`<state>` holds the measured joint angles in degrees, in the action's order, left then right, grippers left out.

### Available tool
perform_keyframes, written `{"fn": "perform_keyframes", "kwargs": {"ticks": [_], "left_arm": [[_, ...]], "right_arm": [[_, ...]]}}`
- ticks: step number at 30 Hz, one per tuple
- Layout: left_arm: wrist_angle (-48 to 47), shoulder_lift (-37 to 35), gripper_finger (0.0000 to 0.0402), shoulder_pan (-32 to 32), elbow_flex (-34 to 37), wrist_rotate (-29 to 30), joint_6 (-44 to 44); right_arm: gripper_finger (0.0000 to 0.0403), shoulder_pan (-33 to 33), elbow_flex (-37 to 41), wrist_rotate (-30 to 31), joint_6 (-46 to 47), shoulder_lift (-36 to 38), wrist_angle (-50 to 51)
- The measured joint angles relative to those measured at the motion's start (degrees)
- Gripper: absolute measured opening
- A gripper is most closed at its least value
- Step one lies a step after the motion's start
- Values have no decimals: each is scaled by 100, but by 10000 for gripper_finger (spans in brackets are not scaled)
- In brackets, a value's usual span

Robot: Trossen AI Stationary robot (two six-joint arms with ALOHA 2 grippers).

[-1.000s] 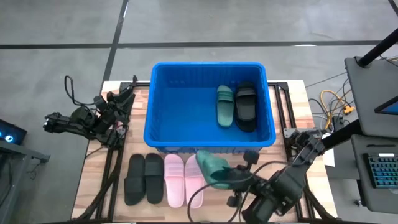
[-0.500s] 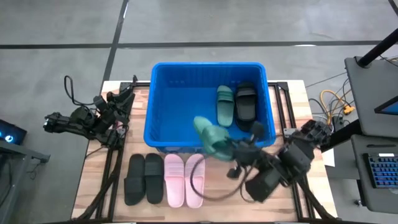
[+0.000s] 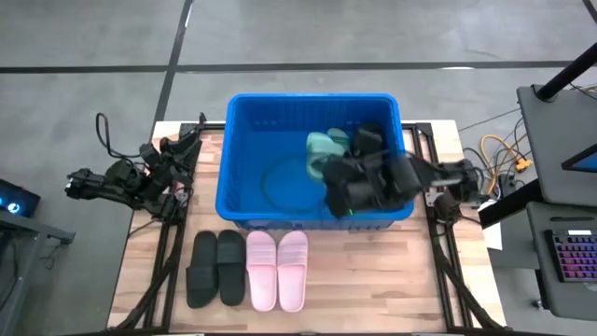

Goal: Pick and place slides into bin
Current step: Put the green slide into the bin

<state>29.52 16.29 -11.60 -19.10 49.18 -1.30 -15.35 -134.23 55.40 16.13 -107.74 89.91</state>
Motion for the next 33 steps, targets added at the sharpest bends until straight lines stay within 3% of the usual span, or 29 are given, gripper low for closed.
{"fn": "perform_keyframes", "kwargs": {"ticks": [5,13,16,23,28,33], "left_arm": [[-1,0,217,0,-1,3,0],[2,0,217,-1,-1,25,2],[4,0,217,0,-1,25,2],[4,0,217,1,1,21,4],[4,0,217,0,-1,21,4],[4,0,217,0,-1,19,16]], "right_arm": [[8,695,0,-644,-881,70,-625],[8,1636,0,-3299,-2061,113,-3413],[8,1829,33,-3872,-2208,82,-4036],[8,2262,755,-3777,-2420,68,-4835],[8,2305,1431,-2890,-2947,124,-4937],[8,2458,2317,-2652,-3098,583,-5067]]}}
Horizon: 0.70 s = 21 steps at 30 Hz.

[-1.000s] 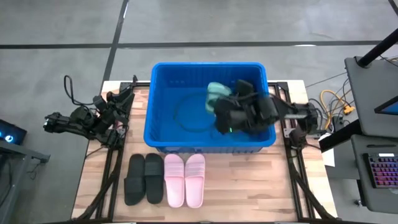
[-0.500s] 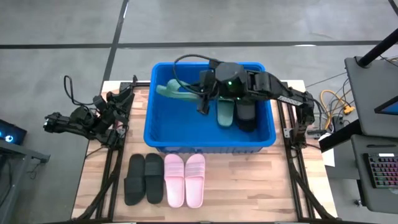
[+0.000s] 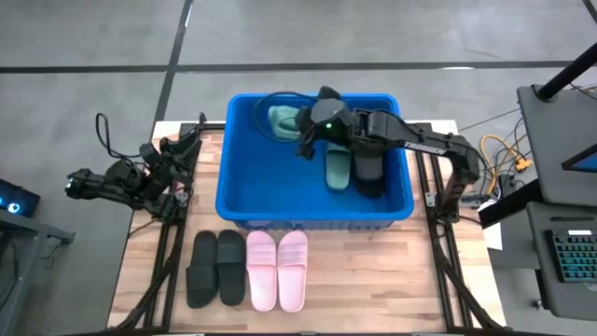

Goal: Pick and place slides into bin
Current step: Put the green slide into the bin

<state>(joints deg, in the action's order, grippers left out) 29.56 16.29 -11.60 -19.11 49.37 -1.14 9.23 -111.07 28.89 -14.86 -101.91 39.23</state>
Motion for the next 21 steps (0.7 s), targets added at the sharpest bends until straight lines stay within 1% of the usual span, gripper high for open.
{"fn": "perform_keyframes", "kwargs": {"ticks": [2,9,12,14,17,21], "left_arm": [[1,0,217,-1,1,2,-1],[0,0,217,1,0,56,2],[0,0,217,-2,0,61,2],[-2,2,217,1,0,60,2],[-2,2,217,0,0,61,4],[-2,2,217,-1,0,65,4]], "right_arm": [[8,58,475,214,-17,249,-111],[8,162,2017,403,-319,1321,-237],[8,168,2573,856,-608,1747,-229],[8,173,2853,1013,-769,1949,-211],[8,173,3131,1038,-886,2133,-231],[8,115,3398,1012,-1037,2090,-222]]}}
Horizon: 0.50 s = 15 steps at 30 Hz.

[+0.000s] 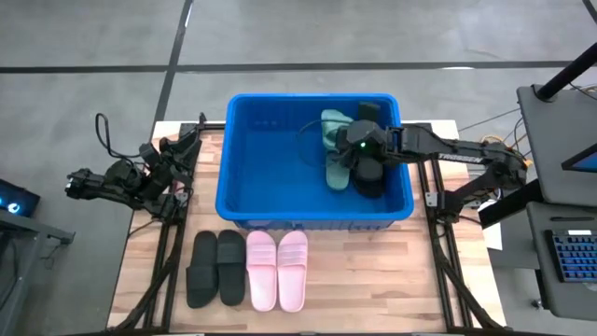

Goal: Pick and place slides into bin
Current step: Put the green slide into the bin

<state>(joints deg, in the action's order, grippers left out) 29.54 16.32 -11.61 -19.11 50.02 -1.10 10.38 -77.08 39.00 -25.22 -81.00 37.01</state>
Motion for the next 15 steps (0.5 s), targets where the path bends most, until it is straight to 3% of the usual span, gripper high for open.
{"fn": "perform_keyframes", "kwargs": {"ticks": [8,15], "left_arm": [[-2,0,217,2,0,13,2],[-2,-2,217,2,0,52,2]], "right_arm": [[8,-22,546,408,99,-53,-80],[8,-27,1124,134,314,-61,-568]]}}
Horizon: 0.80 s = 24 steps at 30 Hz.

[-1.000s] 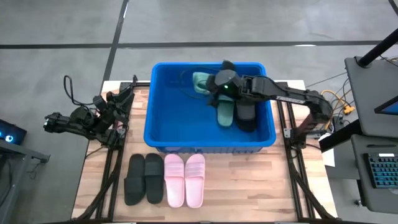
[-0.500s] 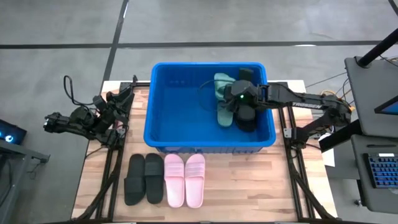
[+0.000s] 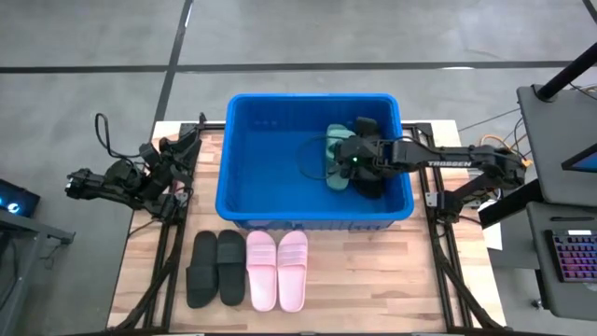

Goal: Pick and place slides into bin
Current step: Put the green slide into the bin

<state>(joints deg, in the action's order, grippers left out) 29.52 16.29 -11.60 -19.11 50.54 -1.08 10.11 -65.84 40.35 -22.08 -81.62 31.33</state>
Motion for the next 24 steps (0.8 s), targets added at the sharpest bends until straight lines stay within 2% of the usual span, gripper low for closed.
{"fn": "perform_keyframes", "kwargs": {"ticks": [13,24], "left_arm": [[-2,4,217,0,0,83,2],[-2,7,217,0,0,97,2]], "right_arm": [[8,101,600,-29,-156,-1,-821],[8,365,967,-772,-12,-1,-987]]}}
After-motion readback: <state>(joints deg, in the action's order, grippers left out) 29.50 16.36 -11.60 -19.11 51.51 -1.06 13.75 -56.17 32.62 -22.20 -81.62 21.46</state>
